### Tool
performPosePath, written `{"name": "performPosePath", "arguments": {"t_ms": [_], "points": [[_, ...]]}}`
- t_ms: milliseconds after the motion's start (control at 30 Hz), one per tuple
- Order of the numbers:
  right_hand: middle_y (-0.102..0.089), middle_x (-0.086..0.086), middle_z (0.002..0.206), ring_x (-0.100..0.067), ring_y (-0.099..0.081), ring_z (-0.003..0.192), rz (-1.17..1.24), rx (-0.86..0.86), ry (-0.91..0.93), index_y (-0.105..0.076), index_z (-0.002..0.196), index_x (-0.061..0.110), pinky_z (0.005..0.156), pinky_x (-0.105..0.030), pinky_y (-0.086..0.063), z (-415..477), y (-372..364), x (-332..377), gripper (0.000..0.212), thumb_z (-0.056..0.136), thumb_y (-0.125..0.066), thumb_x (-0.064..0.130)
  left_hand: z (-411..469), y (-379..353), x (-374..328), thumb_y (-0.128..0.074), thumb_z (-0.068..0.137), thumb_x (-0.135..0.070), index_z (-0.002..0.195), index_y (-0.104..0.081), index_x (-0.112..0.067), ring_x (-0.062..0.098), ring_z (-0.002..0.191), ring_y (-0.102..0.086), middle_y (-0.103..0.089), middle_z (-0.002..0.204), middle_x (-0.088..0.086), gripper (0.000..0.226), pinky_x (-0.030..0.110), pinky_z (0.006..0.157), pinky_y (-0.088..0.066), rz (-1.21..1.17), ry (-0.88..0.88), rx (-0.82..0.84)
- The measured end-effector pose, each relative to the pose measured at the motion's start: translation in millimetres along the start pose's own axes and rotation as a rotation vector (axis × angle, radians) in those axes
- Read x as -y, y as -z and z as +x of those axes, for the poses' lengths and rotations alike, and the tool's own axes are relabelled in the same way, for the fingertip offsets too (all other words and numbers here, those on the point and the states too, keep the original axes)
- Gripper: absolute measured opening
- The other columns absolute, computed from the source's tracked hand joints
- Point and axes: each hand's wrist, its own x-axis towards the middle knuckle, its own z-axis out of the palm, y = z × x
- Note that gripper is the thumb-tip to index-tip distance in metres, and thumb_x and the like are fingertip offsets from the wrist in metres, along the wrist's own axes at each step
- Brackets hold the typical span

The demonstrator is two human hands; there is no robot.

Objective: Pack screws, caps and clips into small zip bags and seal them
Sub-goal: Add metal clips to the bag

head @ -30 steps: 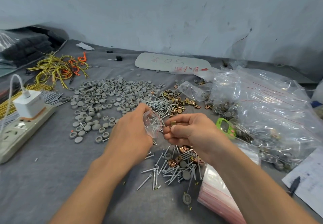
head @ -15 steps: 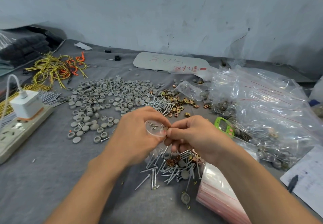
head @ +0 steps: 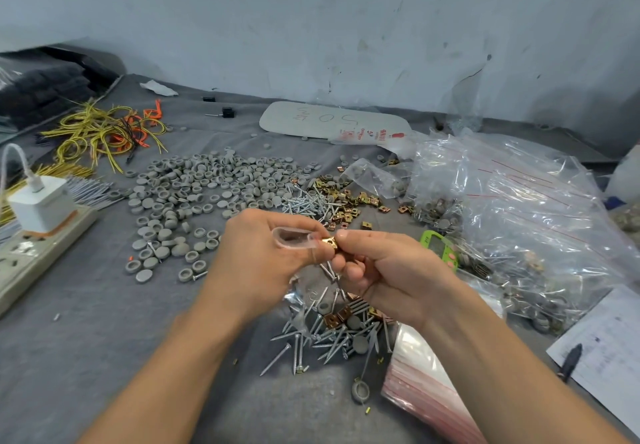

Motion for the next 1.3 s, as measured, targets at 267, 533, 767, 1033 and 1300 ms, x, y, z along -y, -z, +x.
{"name": "performPosePath", "arguments": {"t_ms": [267, 533, 767, 1033, 1300], "points": [[-0.074, -0.016, 0.075, -0.017, -0.069, 0.061, -0.319, -0.066, 0.270, -0.082, 0.086, 0.009, 0.052, -0.021, -0.051, 1, 0, -3, 0.013, 0.073, -0.082, 0.006, -3, 6, -2, -0.086, 0.060, -0.041, 0.081, -0.082, -0.034, 0.025, 0.074, -0.075, -0.078, 0.075, -0.008, 0.022, 0.049, 0.073, -0.061, -0.060, 0.060, 0.011], [-0.071, -0.008, 0.064, -0.012, -0.068, 0.054, -0.197, -0.138, 0.347, -0.081, 0.071, 0.013, 0.049, -0.018, -0.050, 2, -15, -4, 0.013, 0.060, -0.085, 0.018, -5, 0, -9, -0.085, 0.059, -0.042, 0.079, -0.082, -0.028, 0.015, 0.075, -0.076, -0.078, 0.075, -0.006, 0.025, 0.046, 0.080, -0.062, -0.167, 0.121, -0.096], [-0.072, -0.008, 0.064, -0.011, -0.067, 0.052, -0.161, -0.174, 0.354, -0.080, 0.066, 0.012, 0.049, -0.017, -0.052, 3, -19, -2, 0.013, 0.075, -0.080, 0.003, -2, -3, -7, -0.084, 0.058, -0.039, 0.082, -0.083, -0.022, 0.014, 0.078, -0.077, -0.079, 0.077, -0.003, 0.029, 0.033, 0.078, -0.059, -0.238, 0.191, -0.126], [-0.070, -0.009, 0.069, -0.010, -0.065, 0.056, -0.162, 0.068, 0.227, -0.080, 0.076, 0.011, 0.051, -0.016, -0.051, -3, -9, 3, 0.006, 0.071, -0.082, 0.014, -2, 14, -3, -0.079, 0.066, -0.018, 0.092, -0.077, 0.004, 0.015, 0.072, -0.065, -0.075, 0.081, 0.013, 0.034, 0.019, 0.063, -0.052, -0.444, 0.195, 0.175], [-0.072, -0.009, 0.067, -0.011, -0.066, 0.053, -0.183, -0.118, 0.327, -0.081, 0.069, 0.012, 0.051, -0.019, -0.052, 2, -23, -4, 0.007, 0.064, -0.083, 0.016, -2, 7, 0, -0.081, 0.063, -0.023, 0.083, -0.082, -0.011, 0.015, 0.074, -0.071, -0.078, 0.082, 0.012, 0.024, 0.021, 0.065, -0.056, -0.394, 0.181, 0.008]]}}
